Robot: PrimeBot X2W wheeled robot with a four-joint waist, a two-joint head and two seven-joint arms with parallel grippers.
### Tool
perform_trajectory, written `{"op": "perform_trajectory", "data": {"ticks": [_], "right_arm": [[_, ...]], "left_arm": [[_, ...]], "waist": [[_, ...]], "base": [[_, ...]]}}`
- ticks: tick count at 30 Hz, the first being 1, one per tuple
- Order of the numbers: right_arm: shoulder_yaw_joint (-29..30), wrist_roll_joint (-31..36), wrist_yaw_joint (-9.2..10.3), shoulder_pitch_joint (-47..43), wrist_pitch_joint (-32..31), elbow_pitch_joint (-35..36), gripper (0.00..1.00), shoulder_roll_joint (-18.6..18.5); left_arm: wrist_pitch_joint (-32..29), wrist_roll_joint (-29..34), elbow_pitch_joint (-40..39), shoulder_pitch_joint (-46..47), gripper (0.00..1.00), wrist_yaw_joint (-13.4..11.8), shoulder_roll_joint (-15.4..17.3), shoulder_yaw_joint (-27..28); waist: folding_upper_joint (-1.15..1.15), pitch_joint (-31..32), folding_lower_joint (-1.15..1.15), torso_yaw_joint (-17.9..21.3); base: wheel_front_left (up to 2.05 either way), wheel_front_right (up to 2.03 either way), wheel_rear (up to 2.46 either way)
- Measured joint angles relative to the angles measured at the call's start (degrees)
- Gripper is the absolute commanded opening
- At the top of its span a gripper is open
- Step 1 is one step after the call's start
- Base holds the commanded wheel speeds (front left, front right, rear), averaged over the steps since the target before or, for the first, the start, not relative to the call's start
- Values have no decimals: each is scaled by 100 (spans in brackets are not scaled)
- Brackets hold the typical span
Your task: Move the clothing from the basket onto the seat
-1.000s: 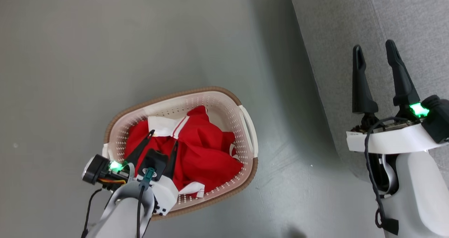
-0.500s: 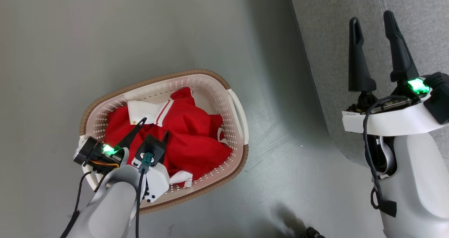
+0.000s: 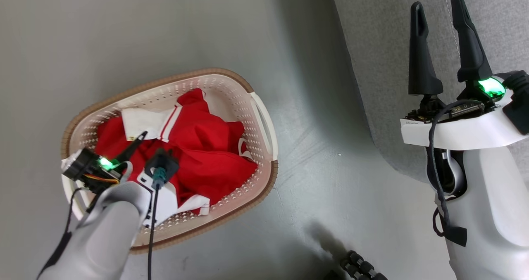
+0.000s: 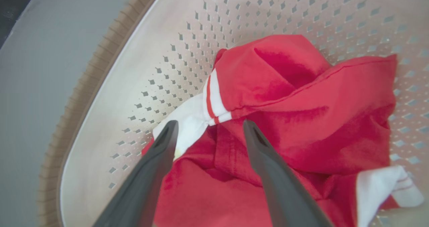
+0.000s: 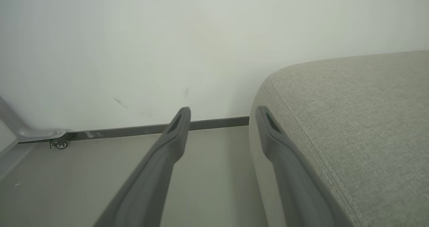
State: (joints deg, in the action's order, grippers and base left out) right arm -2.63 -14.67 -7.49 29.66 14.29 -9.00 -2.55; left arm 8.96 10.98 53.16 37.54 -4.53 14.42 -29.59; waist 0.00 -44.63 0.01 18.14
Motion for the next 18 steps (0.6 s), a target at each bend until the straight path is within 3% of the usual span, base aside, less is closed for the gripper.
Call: {"op": "perform_trajectory", "data": {"ticks": [18], "right_arm": [[-208,-277,0,199,1,18,100,0]], "left_arm": [[-494,385,488,470,100,-311,330,-102]], "waist": [[0,-339,0,342]], "base": [[0,0,0]]}}
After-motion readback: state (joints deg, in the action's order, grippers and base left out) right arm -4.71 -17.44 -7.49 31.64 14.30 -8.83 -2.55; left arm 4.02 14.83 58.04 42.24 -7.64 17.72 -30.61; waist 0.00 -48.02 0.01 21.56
